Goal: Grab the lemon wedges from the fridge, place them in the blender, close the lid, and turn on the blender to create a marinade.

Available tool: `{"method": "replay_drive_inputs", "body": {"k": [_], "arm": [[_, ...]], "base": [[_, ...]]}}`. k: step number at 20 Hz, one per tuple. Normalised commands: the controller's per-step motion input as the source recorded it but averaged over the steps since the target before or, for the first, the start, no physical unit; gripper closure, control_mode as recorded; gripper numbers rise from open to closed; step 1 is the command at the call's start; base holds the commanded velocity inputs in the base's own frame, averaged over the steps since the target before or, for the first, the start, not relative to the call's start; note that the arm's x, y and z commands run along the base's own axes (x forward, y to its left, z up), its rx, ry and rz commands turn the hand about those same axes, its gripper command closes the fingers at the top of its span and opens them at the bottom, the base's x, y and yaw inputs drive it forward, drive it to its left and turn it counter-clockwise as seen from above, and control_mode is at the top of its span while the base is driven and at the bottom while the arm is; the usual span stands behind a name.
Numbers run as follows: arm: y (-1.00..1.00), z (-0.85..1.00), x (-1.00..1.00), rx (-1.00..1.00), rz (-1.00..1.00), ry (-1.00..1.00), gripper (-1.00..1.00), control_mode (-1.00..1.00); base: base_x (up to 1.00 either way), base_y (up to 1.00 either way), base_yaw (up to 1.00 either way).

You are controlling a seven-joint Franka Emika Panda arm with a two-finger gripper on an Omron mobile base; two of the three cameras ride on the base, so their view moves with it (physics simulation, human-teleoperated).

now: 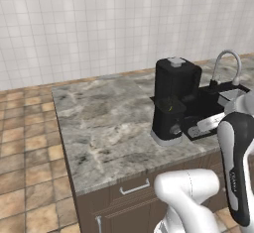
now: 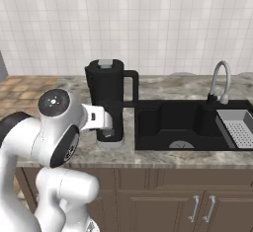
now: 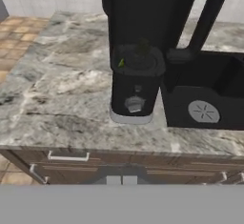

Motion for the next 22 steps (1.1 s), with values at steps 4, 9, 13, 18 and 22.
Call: {"method": "replay_drive_inputs", "body": {"k": [4, 9, 13, 18, 22], "arm": [[-0.38, -0.29, -0.31, 0.11, 0.01, -0.27, 1.00, -1.00], [-0.43, -0.31, -0.40, 0.21, 0.04, -0.33, 1.00, -1.00], [-0.04, -0.60, -0.11, 0.28, 0.02, -0.29, 1.00, -1.00], [0.14, -0.75, 0.21, 0.21, 0.00, -0.30, 1.00, -1.00], [0.52, -0.66, 0.65, 0.00, 0.00, -0.27, 1.00, -1.00]], "base": [[0.00, 0.00, 0.00], [0.00, 0.00, 0.00], [0.00, 0.00, 0.00], [0.00, 0.00, 0.00], [0.00, 0.00, 0.00]]}}
